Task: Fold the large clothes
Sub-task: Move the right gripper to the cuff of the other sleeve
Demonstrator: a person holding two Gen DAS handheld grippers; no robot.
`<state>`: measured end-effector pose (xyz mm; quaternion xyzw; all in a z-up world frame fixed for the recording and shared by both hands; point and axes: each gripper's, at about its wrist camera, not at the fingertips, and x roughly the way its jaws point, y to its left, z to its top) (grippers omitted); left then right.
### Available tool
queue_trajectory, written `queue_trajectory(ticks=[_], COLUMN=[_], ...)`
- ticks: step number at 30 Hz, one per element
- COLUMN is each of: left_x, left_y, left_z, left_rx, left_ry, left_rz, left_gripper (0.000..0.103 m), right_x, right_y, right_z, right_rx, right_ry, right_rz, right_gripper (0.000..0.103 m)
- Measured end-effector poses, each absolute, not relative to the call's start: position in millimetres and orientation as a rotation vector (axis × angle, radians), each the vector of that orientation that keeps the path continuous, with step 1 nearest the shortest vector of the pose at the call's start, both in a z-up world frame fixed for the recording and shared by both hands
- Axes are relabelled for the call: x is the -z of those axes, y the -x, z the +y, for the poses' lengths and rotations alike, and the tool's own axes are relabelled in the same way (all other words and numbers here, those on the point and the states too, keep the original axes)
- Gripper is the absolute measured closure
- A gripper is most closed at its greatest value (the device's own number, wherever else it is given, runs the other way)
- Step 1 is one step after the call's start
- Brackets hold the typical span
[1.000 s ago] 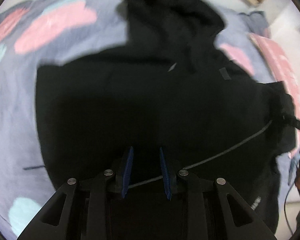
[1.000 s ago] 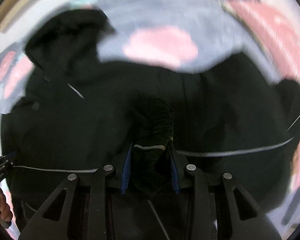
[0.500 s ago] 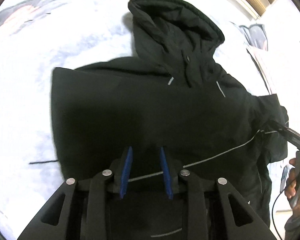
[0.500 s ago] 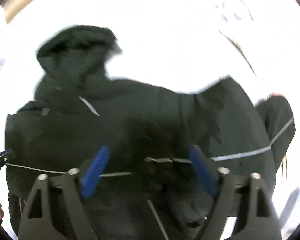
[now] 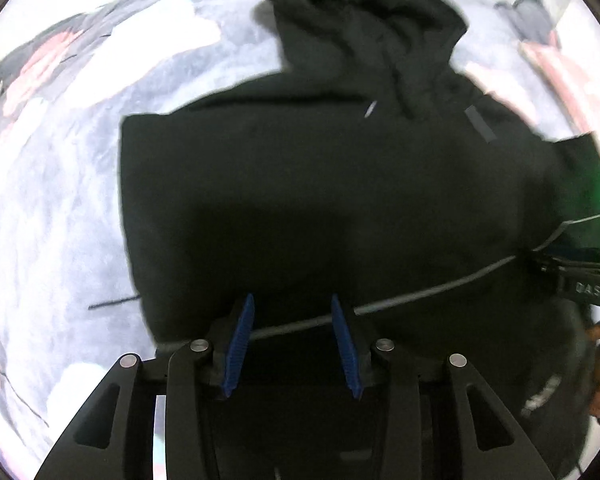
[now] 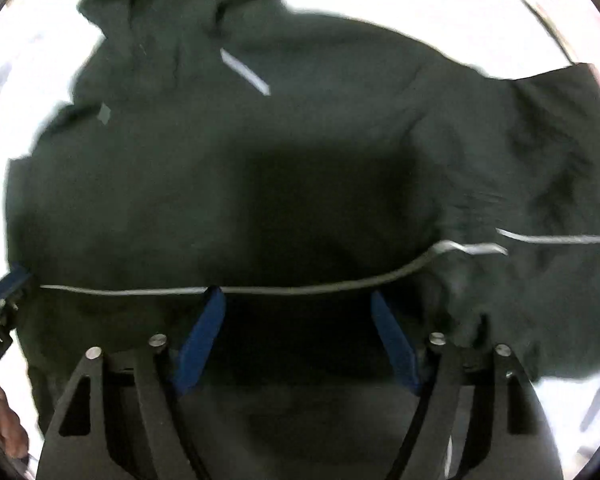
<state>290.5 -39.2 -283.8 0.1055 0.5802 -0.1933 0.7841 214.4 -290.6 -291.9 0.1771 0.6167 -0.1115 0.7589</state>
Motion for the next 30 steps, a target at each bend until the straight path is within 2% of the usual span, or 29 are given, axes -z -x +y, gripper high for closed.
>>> queue_trajectory(ticks=[6, 12, 22, 30], left_x=[228.5, 194.6, 168.6, 164.2], left_y=[-243.4, -200.2, -139.4, -111.9], left_z=[2.7, 12.9, -57.2, -128.3], left_rx=[0.469, 0.483, 0.436, 0.422], left_ry=[-0.087, -0.062, -0.031, -0.046], left_rz=[1.220, 1.160, 1.115, 1.107], left_gripper=[0.062, 0.062, 0.062, 0.062], right_x=[224.8, 207.3, 163.3, 164.5], right_y=[-126.2, -46.2, 7.2, 44.6], right_z=[-296.9, -352.5, -478.1, -610.0], right_rx=[0.305, 0.399, 0.490, 0.570], right_ry=[-0.473, -0.589, -0.540, -0.629], right_rz=[1.214, 1.164, 1.060, 1.026], right_gripper=[0.023, 0.023, 0.022, 0.017])
